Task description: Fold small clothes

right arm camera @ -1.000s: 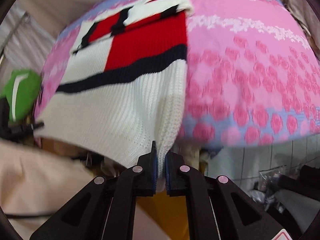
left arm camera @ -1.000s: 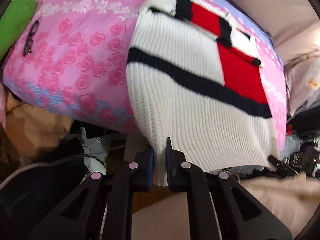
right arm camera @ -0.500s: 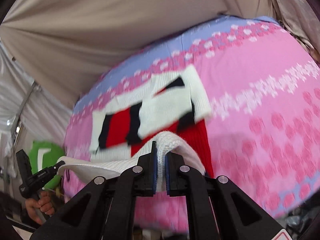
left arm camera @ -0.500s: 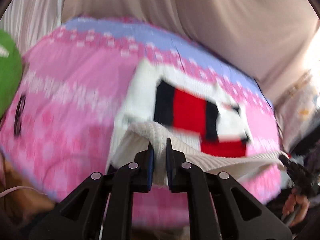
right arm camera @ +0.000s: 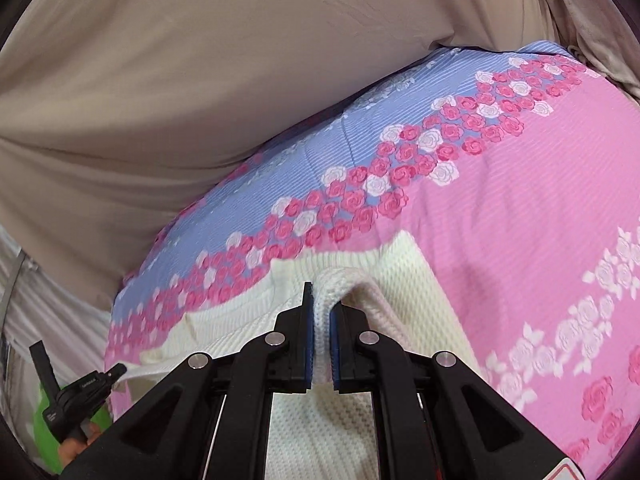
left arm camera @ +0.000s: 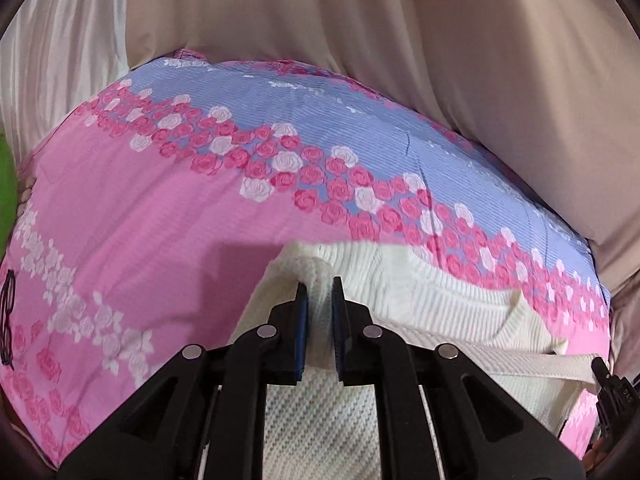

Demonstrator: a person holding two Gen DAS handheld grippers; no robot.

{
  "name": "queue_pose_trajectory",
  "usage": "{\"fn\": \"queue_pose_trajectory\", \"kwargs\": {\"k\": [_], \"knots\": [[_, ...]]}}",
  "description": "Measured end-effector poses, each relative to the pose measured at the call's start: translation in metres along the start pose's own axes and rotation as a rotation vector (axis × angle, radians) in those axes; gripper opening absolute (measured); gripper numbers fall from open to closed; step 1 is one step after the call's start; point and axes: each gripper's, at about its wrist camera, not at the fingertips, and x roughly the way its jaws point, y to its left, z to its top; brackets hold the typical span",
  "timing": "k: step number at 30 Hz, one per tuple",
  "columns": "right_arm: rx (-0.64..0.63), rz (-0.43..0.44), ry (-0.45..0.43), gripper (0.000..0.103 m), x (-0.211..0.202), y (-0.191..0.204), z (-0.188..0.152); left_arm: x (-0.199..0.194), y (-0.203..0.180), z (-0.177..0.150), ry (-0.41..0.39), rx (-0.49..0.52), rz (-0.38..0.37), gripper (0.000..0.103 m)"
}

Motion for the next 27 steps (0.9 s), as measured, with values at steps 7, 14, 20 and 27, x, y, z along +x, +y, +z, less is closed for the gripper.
{"fn": "queue_pose_trajectory", "kwargs": {"k": [7,14,20,27], "knots": [[-0.016,-0.082,0.112,0.012,0.063,-0.004,0.005,0.055,-0.012,0.007,0.047,0.052,0.018,0.025],[-0.179,-0.117,-0.058,0.059,-0.040,0.007,-0.024,-0.012,0.018,-0.017,0.002,0.044,-0.005,0.074],[-0.186,-0.159,0.097,0.059,-0.027,-0.020,-0.068,0.005,0.048,-0.071,0.168,-0.083,-0.002,0.063],[-0.161,-0.109,0.052,0.007,-0.035,-0.015,-0.056,0.002,0.052,-0.065,0.170,-0.066,0.015,0.010]]}}
